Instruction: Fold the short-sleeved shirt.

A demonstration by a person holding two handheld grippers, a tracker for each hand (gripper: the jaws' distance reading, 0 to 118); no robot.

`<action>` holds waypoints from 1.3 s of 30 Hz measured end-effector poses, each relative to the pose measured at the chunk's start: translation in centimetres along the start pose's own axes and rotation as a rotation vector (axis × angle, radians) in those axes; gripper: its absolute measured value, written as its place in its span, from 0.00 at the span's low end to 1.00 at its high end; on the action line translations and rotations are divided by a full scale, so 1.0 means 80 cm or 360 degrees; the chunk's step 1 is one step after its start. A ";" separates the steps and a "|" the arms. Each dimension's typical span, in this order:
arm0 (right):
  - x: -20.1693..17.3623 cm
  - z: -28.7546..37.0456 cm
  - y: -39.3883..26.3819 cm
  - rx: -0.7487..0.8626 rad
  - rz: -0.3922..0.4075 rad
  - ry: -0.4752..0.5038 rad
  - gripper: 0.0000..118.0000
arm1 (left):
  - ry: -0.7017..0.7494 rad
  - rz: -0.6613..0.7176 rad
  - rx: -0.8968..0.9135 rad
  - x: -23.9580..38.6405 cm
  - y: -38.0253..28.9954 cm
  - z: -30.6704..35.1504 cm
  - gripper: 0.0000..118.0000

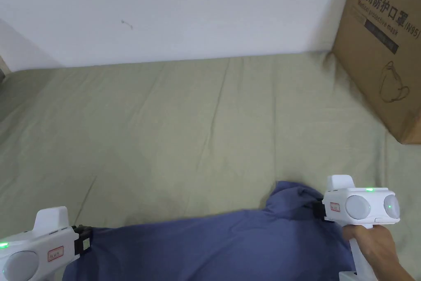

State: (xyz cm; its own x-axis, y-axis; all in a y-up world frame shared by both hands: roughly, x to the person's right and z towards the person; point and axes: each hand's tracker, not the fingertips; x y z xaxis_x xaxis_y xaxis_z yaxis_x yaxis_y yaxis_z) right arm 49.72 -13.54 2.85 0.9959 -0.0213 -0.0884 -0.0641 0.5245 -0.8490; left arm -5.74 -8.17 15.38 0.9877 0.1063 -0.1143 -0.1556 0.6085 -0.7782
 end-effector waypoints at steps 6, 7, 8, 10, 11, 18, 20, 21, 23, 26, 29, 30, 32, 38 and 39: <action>-0.004 0.082 -0.017 0.0256 -0.0001 0.0031 0.04 | 0.0016 0.0039 0.0033 0.001 -0.005 0.028 0.00; -0.001 0.103 -0.021 0.0304 -0.0002 0.0054 0.04 | 0.0020 0.0051 0.0044 0.000 -0.007 0.035 0.00; 0.003 0.125 -0.026 0.0345 -0.0016 0.0087 0.04 | 0.0021 0.0063 0.0054 -0.001 -0.009 0.043 0.00; 0.008 0.167 -0.036 0.0433 -0.0048 0.0163 0.04 | 0.0027 0.0084 0.0067 -0.002 -0.011 0.057 0.00; 0.012 0.189 -0.043 0.0474 -0.0049 0.0198 0.04 | 0.0030 0.0094 0.0080 -0.004 -0.014 0.066 0.00; 0.028 0.307 -0.112 0.0636 -0.0066 0.0303 0.04 | 0.0037 0.0145 0.0144 -0.020 -0.047 0.132 0.00; 0.031 0.328 -0.140 0.0643 -0.0070 0.0338 0.04 | 0.0030 0.0159 0.0139 -0.021 -0.068 0.151 0.00; 0.031 0.333 -0.152 0.0641 -0.0069 0.0341 0.04 | 0.0024 0.0160 0.0135 -0.017 -0.079 0.161 0.00; 0.032 0.340 -0.179 0.0615 -0.0066 0.0354 0.04 | 0.0034 0.0148 0.0114 -0.016 -0.104 0.171 0.00; 0.031 0.338 -0.217 0.0563 -0.0070 0.0332 0.04 | 0.0050 0.0145 0.0068 -0.014 -0.138 0.179 0.00; 0.029 0.320 -0.258 0.0454 -0.0114 0.0309 0.04 | 0.0070 0.0138 0.0017 -0.015 -0.170 0.174 0.00; 0.028 0.313 -0.266 0.0428 -0.0120 0.0294 0.04 | 0.0077 0.0130 0.0005 -0.015 -0.178 0.171 0.00; 0.025 0.291 -0.290 0.0339 -0.0126 0.0237 0.04 | 0.0095 0.0113 -0.0031 -0.019 -0.199 0.158 0.00; 0.028 0.243 -0.331 0.0155 -0.0253 0.0126 0.04 | 0.0122 0.0077 -0.0149 -0.025 -0.239 0.129 0.00; 0.028 0.238 -0.335 0.0138 -0.0275 0.0117 0.04 | 0.0141 0.0040 -0.0157 -0.025 -0.243 0.128 0.00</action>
State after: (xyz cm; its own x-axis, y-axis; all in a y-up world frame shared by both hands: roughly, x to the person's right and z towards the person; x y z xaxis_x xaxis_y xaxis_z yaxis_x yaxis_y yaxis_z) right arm 54.87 -11.44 35.35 0.9840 -0.1777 0.0144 0.1164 0.5789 -0.8071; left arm -4.83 -12.14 37.03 0.9815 0.0481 -0.1856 -0.1828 0.5256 -0.8309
